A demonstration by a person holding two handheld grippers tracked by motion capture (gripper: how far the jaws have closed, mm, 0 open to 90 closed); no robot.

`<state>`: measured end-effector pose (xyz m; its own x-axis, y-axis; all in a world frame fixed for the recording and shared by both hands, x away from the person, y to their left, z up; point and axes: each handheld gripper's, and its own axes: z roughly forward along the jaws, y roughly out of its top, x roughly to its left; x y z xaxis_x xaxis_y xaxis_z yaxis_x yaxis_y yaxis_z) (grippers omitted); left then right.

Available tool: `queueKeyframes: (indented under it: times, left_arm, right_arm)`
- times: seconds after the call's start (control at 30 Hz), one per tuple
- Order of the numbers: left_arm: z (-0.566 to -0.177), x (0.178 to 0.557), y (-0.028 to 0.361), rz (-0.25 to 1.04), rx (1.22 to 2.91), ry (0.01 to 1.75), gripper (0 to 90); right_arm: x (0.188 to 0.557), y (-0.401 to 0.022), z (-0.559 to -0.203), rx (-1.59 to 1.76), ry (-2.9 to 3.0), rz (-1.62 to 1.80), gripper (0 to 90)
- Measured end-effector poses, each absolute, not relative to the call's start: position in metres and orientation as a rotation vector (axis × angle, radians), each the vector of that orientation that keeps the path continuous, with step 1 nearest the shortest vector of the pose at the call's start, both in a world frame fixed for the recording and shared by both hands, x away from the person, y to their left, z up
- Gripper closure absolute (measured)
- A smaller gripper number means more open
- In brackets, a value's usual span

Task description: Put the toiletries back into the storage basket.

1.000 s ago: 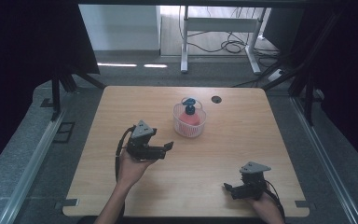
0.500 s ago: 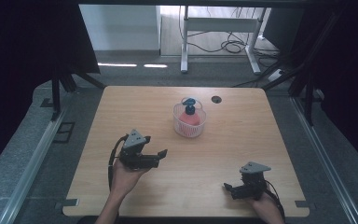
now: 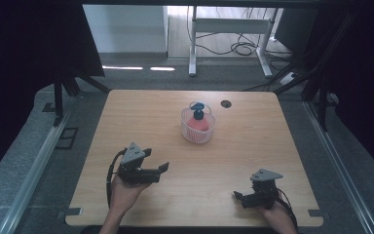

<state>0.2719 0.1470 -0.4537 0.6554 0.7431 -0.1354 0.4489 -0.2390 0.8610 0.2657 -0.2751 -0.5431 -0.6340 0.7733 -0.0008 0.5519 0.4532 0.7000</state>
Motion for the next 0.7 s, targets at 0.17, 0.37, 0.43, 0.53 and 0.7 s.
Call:
queueKeyframes:
  times: [0.17,0.37,0.43,0.53,0.7]
  left_arm:
    - [-0.46,0.266,0.151,0.375,1.894,0.952,16.8]
    - [-0.471,0.258,0.156,0.374,1.901,0.967,16.8]
    - [-0.473,0.256,0.158,0.381,1.902,0.968,16.8]
    - [-0.477,0.253,0.161,0.381,1.9,0.979,16.8]
    - [-0.484,0.248,0.167,0.38,1.903,0.997,16.8]
  right_arm:
    - [0.266,-0.275,-0.543,1.13,2.388,0.975,0.0]
    - [0.266,-0.275,-0.543,1.13,2.388,0.975,0.0]
    - [0.266,-0.275,-0.543,1.13,2.388,0.975,0.0]
    - [0.266,-0.275,-0.543,1.13,2.388,0.975,0.0]
    - [0.266,-0.275,-0.543,1.132,2.387,0.975,0.0]
